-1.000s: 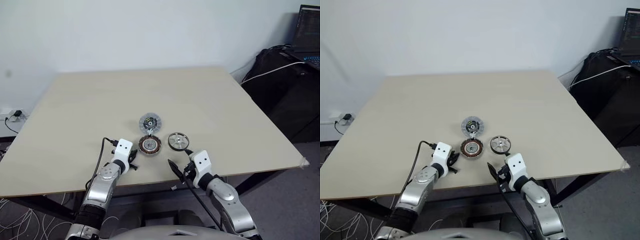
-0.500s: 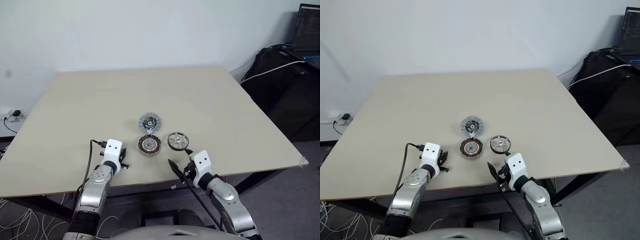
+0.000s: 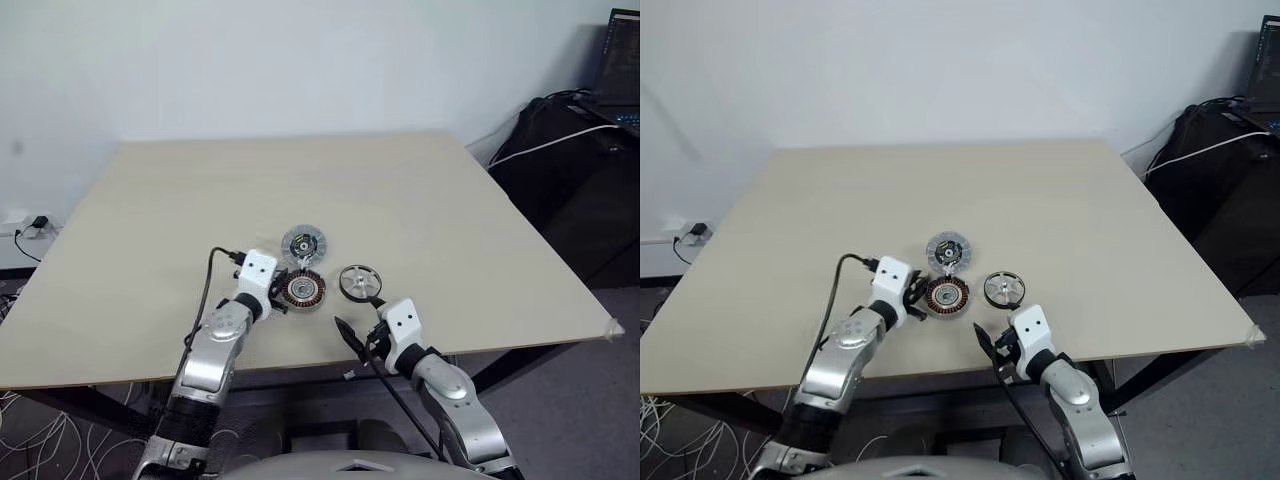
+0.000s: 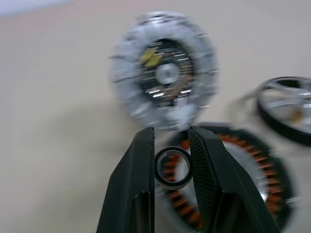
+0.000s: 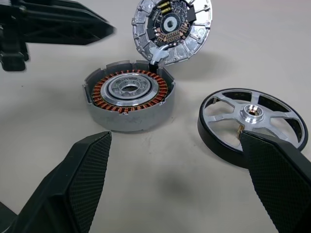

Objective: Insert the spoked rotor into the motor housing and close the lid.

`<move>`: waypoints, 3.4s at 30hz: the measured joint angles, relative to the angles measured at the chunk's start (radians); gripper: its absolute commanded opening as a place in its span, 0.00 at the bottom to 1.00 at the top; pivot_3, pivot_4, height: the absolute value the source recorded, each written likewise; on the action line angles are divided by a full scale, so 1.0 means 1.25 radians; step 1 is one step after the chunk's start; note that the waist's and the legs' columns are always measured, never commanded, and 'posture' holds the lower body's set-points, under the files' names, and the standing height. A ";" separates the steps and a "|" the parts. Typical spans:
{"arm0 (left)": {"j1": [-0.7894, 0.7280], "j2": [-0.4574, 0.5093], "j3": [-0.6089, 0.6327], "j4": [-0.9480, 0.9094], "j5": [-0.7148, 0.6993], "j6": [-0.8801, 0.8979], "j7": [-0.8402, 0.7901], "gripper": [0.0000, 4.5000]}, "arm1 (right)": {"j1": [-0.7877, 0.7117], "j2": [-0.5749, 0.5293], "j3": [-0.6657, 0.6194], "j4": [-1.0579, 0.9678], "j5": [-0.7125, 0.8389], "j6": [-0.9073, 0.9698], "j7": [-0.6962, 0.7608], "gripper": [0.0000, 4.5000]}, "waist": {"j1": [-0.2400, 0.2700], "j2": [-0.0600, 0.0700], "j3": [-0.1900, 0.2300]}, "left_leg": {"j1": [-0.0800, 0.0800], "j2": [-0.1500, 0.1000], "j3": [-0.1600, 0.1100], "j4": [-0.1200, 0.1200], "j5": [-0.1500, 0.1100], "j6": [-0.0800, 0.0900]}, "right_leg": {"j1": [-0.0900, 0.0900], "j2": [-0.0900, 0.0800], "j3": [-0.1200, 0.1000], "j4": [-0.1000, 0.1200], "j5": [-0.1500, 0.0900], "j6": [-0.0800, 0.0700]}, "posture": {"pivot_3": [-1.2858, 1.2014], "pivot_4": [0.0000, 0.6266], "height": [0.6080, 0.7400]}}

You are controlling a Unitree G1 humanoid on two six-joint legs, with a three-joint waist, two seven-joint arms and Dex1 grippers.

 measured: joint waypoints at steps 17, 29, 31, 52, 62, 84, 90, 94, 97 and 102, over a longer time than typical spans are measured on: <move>-0.031 -0.023 -0.044 0.100 0.014 0.002 -0.016 0.15 | 0.004 0.006 -0.003 0.000 0.000 0.000 -0.002 1.00 | 0.000 0.000 0.000 | 0.000 0.000 0.000 0.000 0.000 0.001 | 0.000 0.000 0.000 0.000 0.000 0.000 | 0.52 0.00 1.00; -0.030 -0.031 -0.035 0.100 0.011 -0.007 -0.009 0.88 | 0.000 0.006 -0.003 0.000 0.000 0.000 -0.002 1.00 | 0.001 0.000 0.000 | 0.000 0.000 0.000 0.000 0.001 0.001 | 0.000 0.000 0.000 0.000 0.000 0.000 | 0.52 0.00 1.00; -0.024 -0.045 -0.019 0.093 -0.003 -0.035 -0.001 0.88 | 0.000 0.006 -0.003 0.000 0.000 0.000 -0.002 1.00 | 0.001 0.000 0.000 | 0.000 0.000 0.000 0.000 0.001 0.001 | 0.000 0.000 0.000 0.000 0.000 0.000 | 0.52 0.00 1.00; 0.320 -0.026 0.141 -0.076 -0.063 -0.178 0.072 0.25 | -0.084 0.025 0.020 0.022 -0.004 0.069 0.001 0.44 | 0.001 0.000 0.001 | 0.000 0.000 0.000 0.000 -0.001 -0.001 | 0.000 -0.001 0.000 0.000 0.000 0.000 | 0.52 0.00 1.00; 0.332 -0.060 0.120 -0.075 -0.065 -0.232 0.084 0.00 | -0.224 0.062 0.109 0.034 -0.030 0.250 0.004 0.01 | 0.000 0.000 0.001 | -0.001 0.000 0.000 0.000 -0.001 -0.001 | -0.001 -0.001 0.000 0.000 0.000 0.000 | 0.52 0.00 1.00; 0.363 -0.006 0.060 -0.061 -0.049 -0.313 0.021 0.00 | -0.433 0.105 0.184 0.192 -0.021 0.467 0.040 0.01 | -0.017 0.001 0.001 | -0.001 0.000 0.000 -0.001 -0.001 -0.001 | -0.001 0.000 -0.001 0.000 0.000 -0.001 | 0.52 0.00 1.00; 0.362 0.001 0.060 -0.057 -0.056 -0.305 0.013 0.00 | -0.446 0.108 0.180 0.224 -0.024 0.446 0.037 0.01 | -0.022 0.002 0.001 | -0.001 0.000 0.000 -0.001 -0.001 -0.001 | -0.002 0.000 0.000 0.000 0.000 -0.001 | 0.52 0.00 1.00; 0.361 0.000 0.059 -0.057 -0.057 -0.293 0.012 0.00 | -0.449 0.108 0.177 0.232 -0.028 0.439 0.036 0.01 | -0.023 0.002 0.001 | -0.001 0.000 0.000 -0.001 -0.001 -0.001 | -0.002 0.000 -0.001 0.000 0.000 -0.001 | 0.52 0.00 1.00; 0.361 -0.002 0.058 -0.057 -0.057 -0.286 0.012 0.00 | -0.454 0.109 0.175 0.241 -0.030 0.433 0.036 0.01 | -0.023 0.002 0.001 | -0.001 0.000 0.000 -0.001 -0.001 -0.001 | -0.002 0.000 0.000 0.000 0.000 -0.001 | 0.52 0.00 1.00; 0.363 -0.005 0.056 -0.064 -0.057 -0.270 0.012 0.00 | -0.457 0.112 0.170 0.250 -0.032 0.429 0.035 0.01 | -0.023 0.002 0.001 | -0.001 0.000 0.000 -0.001 -0.001 -0.001 | -0.002 0.000 0.000 0.000 0.000 -0.001 | 0.52 0.00 1.00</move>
